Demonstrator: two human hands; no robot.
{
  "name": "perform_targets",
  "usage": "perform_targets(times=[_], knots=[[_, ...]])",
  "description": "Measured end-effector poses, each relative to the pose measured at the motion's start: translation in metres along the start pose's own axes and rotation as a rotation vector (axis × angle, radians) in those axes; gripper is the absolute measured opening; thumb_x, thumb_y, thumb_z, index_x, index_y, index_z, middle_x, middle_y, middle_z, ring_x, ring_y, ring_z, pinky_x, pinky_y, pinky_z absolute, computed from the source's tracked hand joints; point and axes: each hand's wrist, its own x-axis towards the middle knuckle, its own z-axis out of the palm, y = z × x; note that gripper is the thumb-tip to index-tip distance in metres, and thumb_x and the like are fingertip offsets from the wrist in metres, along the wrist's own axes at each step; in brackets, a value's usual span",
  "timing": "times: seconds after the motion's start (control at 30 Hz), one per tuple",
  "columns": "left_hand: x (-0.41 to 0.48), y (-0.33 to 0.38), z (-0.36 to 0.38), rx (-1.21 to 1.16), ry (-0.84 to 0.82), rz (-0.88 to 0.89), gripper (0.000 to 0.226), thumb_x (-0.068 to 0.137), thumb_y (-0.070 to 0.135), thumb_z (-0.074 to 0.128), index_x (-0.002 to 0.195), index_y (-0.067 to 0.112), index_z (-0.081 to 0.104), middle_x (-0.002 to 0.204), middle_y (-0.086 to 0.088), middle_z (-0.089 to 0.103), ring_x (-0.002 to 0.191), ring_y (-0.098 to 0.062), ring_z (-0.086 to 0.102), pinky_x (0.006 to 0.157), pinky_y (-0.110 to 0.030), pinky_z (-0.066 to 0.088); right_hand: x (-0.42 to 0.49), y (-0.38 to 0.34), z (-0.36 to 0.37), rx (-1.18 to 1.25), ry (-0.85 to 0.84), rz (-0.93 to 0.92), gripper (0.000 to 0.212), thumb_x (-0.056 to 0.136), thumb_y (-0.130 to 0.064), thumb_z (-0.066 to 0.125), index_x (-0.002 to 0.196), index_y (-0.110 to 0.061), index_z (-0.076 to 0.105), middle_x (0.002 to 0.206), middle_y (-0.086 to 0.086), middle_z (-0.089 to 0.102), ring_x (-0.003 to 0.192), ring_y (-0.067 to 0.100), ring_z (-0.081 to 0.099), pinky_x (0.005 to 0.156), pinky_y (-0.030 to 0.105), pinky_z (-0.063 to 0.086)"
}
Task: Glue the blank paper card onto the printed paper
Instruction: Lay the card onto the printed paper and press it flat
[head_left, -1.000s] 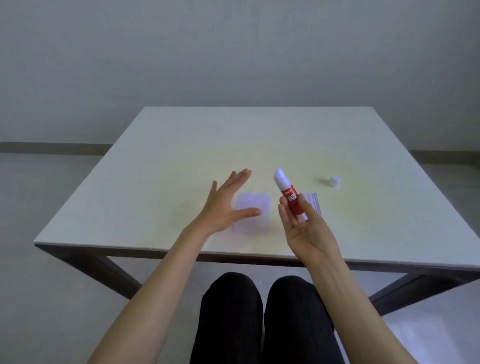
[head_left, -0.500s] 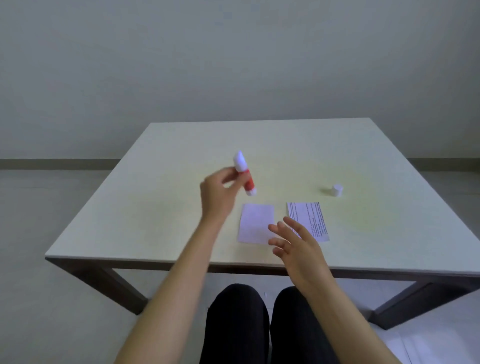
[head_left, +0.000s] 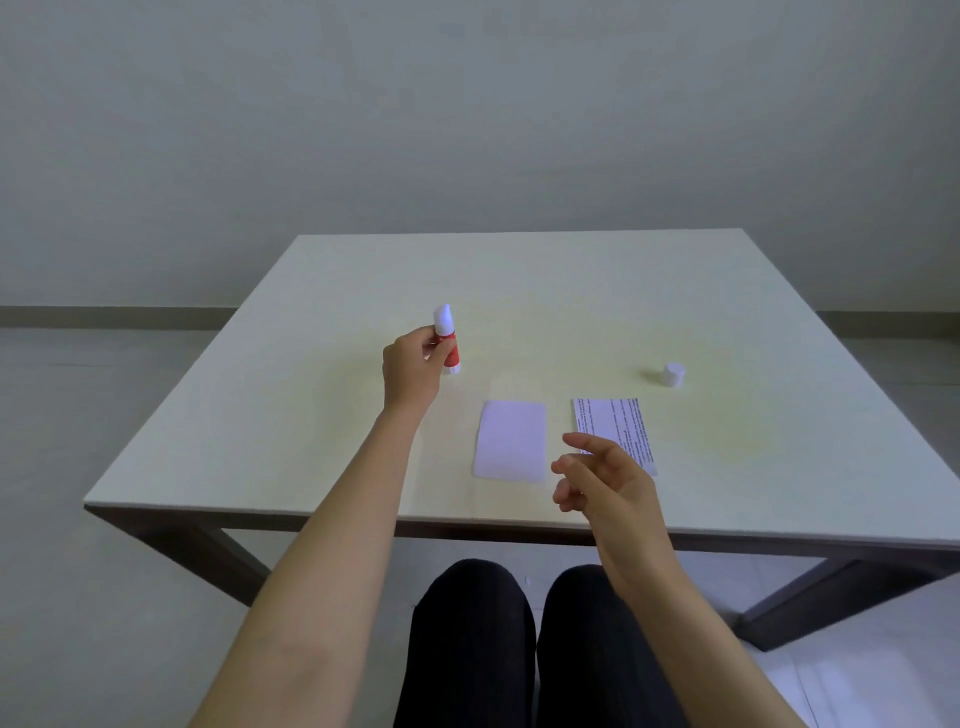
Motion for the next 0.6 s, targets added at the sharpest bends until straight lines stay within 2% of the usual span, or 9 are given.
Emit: perform_targets(times=[0.13,0.23,0.33,0.4,0.43,0.5,0.53,0.6], knots=[[-0.002,-0.002,0.003,-0.026,-0.006,-0.009,0.027,0.087,0.018,0.056,0.063,0.008,0.063,0.062,0.005,0.068,0.055,0.009,0.055,0.056,-0.004,0.034,0.000,-0.002,0.001,-0.079,-0.032,-0.049,0.018,0.086,-0.004,0.061,0.091,-0.019,0.071,0.061,-0.002,0.062,0.056,0.012,0.055,0.061,0.020,0.051],[-0.005,-0.003,0.005,-0.028,0.022,-0.002,0.026,0.087,0.018,0.058,0.063,0.009,0.064,0.063,0.006,0.067,0.057,0.012,0.056,0.056,-0.003,0.034,0.002,0.000,0.007,-0.234,-0.061,-0.123,0.019,0.087,-0.006,0.062,0.089,-0.022,0.072,0.066,-0.006,0.064,0.056,0.005,0.058,0.060,0.013,0.049],[-0.006,-0.007,0.005,-0.038,0.020,0.000,0.022,0.086,0.020,0.059,0.066,0.011,0.066,0.065,0.008,0.069,0.061,0.013,0.058,0.061,-0.008,0.036,0.009,0.006,0.017,-0.588,-0.130,-0.290,0.016,0.087,-0.014,0.064,0.099,-0.022,0.071,0.090,-0.004,0.066,0.075,0.008,0.059,0.069,0.010,0.045],[-0.006,-0.007,0.004,-0.051,-0.006,-0.031,0.011,0.083,0.023,0.064,0.080,0.014,0.070,0.073,0.010,0.070,0.069,0.011,0.061,0.071,-0.019,0.041,0.016,0.011,0.024,-0.972,-0.220,-0.435,0.033,0.090,-0.027,0.062,0.120,-0.015,0.064,0.114,0.002,0.059,0.099,0.017,0.055,0.086,0.019,0.042],[-0.007,-0.006,0.004,-0.058,-0.022,-0.054,0.021,0.081,0.025,0.068,0.099,0.016,0.069,0.085,0.009,0.071,0.079,0.007,0.062,0.077,-0.023,0.042,0.018,0.013,0.028,-1.177,-0.261,-0.503,0.045,0.091,-0.036,0.058,0.129,-0.014,0.057,0.124,0.004,0.054,0.110,0.022,0.050,0.092,0.027,0.038],[-0.011,-0.008,0.002,-0.064,-0.022,-0.078,0.071,0.077,0.030,0.075,0.139,0.014,0.044,0.112,0.008,0.060,0.099,-0.005,0.057,0.088,-0.023,0.040,0.020,0.017,0.037,-1.489,-0.300,-0.594,0.066,0.087,-0.057,0.049,0.134,-0.011,0.050,0.132,0.005,0.049,0.117,0.029,0.044,0.094,0.037,0.033],[-0.014,-0.009,0.000,-0.073,0.026,-0.072,0.083,0.077,0.030,0.076,0.146,0.014,0.032,0.120,0.006,0.056,0.105,-0.008,0.054,0.090,-0.022,0.038,0.019,0.017,0.040,-1.585,-0.312,-0.620,0.073,0.084,-0.066,0.045,0.130,-0.009,0.052,0.130,0.005,0.051,0.116,0.030,0.045,0.094,0.039,0.033],[-0.021,-0.013,-0.005,-0.100,0.167,-0.027,0.081,0.080,0.028,0.073,0.147,0.013,0.029,0.129,-0.002,0.057,0.111,-0.015,0.056,0.090,-0.021,0.037,0.014,0.021,0.042,-1.687,-0.292,-0.725,0.076,0.074,-0.075,0.048,0.108,-0.009,0.065,0.111,0.002,0.061,0.103,0.028,0.054,0.092,0.039,0.041]])
